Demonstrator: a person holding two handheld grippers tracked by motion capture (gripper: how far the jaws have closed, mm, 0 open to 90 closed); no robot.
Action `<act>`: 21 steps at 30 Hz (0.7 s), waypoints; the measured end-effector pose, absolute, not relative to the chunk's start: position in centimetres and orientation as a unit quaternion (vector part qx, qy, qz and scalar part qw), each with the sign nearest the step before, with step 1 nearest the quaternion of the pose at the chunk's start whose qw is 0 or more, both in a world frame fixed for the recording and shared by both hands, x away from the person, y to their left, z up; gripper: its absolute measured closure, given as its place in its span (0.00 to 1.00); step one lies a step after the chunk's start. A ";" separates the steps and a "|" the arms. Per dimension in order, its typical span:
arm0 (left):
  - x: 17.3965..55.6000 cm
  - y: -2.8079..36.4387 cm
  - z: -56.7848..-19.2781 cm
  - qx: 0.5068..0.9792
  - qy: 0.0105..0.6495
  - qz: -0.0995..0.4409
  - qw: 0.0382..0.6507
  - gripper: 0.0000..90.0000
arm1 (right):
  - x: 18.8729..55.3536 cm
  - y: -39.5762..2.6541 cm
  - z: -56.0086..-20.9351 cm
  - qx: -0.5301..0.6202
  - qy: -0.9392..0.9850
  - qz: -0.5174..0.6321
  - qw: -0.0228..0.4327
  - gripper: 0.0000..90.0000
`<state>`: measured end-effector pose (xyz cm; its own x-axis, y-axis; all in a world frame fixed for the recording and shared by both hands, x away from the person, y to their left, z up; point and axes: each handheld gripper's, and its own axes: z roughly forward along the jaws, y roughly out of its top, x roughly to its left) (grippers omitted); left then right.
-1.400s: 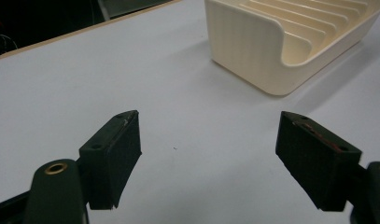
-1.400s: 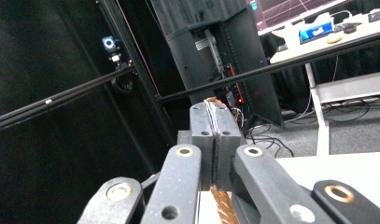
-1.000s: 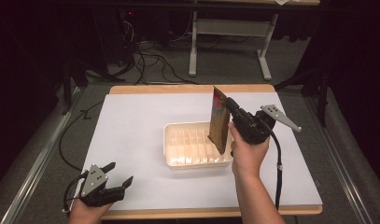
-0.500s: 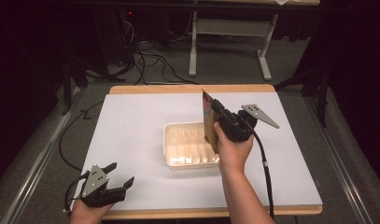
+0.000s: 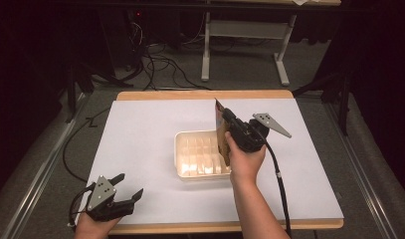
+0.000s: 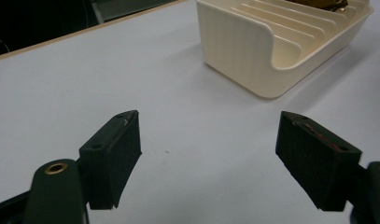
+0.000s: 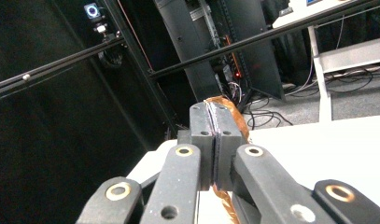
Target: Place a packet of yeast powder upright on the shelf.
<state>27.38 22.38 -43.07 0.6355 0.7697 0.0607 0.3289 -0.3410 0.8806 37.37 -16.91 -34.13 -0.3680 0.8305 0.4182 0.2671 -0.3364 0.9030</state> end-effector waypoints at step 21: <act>27.5 22.1 -43.2 0.790 0.341 0.241 0.448 0.25 | 36.0 -17.7 -36.6 0.511 0.561 0.611 0.224 0.99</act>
